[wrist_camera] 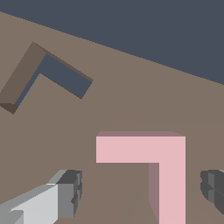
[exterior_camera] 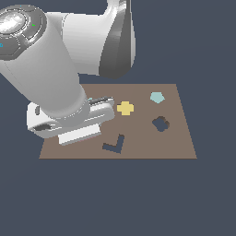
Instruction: Insert a designated object into the corresponding slot on a board.
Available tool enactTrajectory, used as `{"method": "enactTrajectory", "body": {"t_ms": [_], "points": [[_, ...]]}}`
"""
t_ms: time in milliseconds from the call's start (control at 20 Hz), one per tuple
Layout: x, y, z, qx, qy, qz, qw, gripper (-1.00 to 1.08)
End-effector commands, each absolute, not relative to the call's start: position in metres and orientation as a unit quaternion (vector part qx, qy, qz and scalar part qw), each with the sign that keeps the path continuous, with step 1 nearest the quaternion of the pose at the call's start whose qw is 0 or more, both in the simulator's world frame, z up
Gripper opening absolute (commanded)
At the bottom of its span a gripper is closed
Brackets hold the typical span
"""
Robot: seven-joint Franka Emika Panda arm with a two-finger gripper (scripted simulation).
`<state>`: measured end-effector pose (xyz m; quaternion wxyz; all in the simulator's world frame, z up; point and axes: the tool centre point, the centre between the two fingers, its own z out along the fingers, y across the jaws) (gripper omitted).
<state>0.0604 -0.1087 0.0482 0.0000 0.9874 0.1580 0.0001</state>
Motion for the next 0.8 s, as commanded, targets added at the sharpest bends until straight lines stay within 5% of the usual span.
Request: {"method": "enactTrajectory", "body": {"t_ms": [0, 300, 350, 750], "points": [[0.060, -0.109, 0.043, 0.987, 0.158, 0.000, 0.000, 1.00], [0.060, -0.108, 0.030, 0.987, 0.158, 0.000, 0.000, 1.00], [0.060, -0.108, 0.030, 0.987, 0.158, 0.000, 0.000, -1.00], [0.060, -0.108, 0.030, 0.987, 0.158, 0.000, 0.000, -1.00]]}}
